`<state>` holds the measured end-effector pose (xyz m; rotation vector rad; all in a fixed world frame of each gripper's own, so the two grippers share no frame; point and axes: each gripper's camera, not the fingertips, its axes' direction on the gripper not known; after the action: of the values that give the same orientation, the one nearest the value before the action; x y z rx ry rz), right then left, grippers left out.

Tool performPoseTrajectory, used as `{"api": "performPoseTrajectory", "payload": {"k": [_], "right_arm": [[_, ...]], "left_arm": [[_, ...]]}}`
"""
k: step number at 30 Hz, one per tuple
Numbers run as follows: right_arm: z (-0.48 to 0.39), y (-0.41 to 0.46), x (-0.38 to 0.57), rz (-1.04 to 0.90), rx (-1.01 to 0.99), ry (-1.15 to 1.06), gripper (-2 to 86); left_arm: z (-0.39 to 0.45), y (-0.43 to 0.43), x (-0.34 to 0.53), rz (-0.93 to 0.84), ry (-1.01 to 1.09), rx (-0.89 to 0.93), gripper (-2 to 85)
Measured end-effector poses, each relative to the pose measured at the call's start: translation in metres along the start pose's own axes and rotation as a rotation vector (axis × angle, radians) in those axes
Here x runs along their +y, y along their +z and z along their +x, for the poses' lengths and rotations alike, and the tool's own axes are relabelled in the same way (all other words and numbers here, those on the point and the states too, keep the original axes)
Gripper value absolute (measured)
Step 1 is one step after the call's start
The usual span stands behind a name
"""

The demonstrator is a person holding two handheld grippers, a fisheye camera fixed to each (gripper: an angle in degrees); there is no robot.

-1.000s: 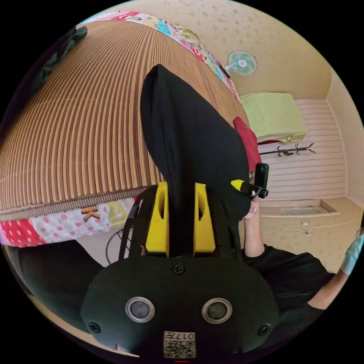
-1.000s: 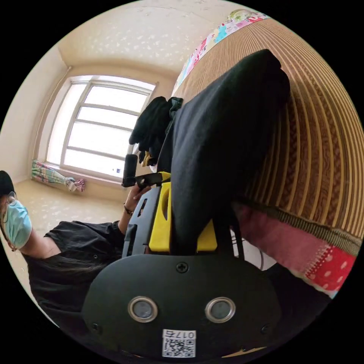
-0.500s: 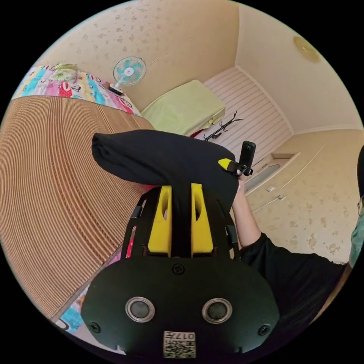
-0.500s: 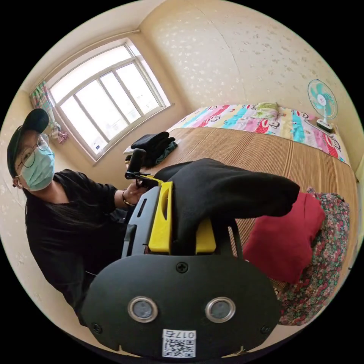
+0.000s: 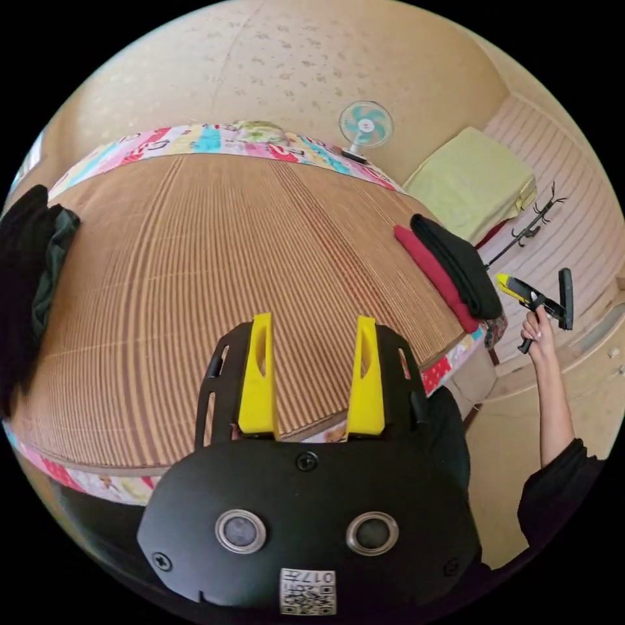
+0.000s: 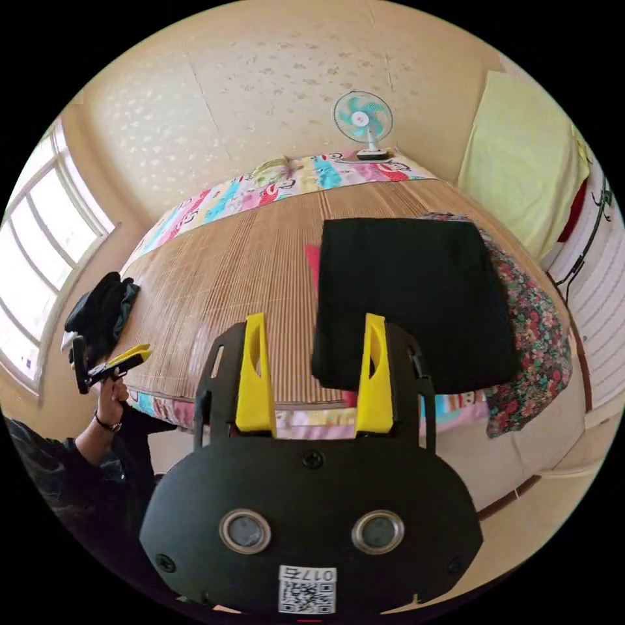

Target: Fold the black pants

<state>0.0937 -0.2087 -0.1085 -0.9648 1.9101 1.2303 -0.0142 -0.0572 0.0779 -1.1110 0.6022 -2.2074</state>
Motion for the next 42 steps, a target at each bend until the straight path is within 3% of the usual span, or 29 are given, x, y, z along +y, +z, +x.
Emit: {"api": "performPoseTrajectory", "payload": {"k": [3,7,9,11,13,42], "right_arm": [[-0.107,0.095,0.016,-0.025,-0.152,-0.024,23.7],[-0.221,0.201,0.032,-0.086,-0.114,0.084,25.7],[-0.256,0.224,0.038,-0.074,-0.005,0.07,27.1],[-0.284,0.252,0.039,-0.135,0.239,0.045,29.8],[-0.286,0.273,0.037,-0.215,0.324,0.052,32.3],[-0.219,0.306,0.094,-0.203,0.313,0.051,34.5]], "left_arm": [[-0.041,-0.022,0.003,0.113,-0.104,-0.208,21.8],[-0.082,0.005,-0.012,0.005,-0.164,-0.43,26.4],[-0.095,0.018,-0.01,-0.035,-0.207,-0.444,28.0],[-0.1,0.036,-0.005,-0.075,-0.263,-0.449,29.5],[-0.088,0.038,-0.001,-0.05,-0.256,-0.476,30.0],[-0.038,0.043,0.002,-0.053,-0.264,-0.491,30.3]]}}
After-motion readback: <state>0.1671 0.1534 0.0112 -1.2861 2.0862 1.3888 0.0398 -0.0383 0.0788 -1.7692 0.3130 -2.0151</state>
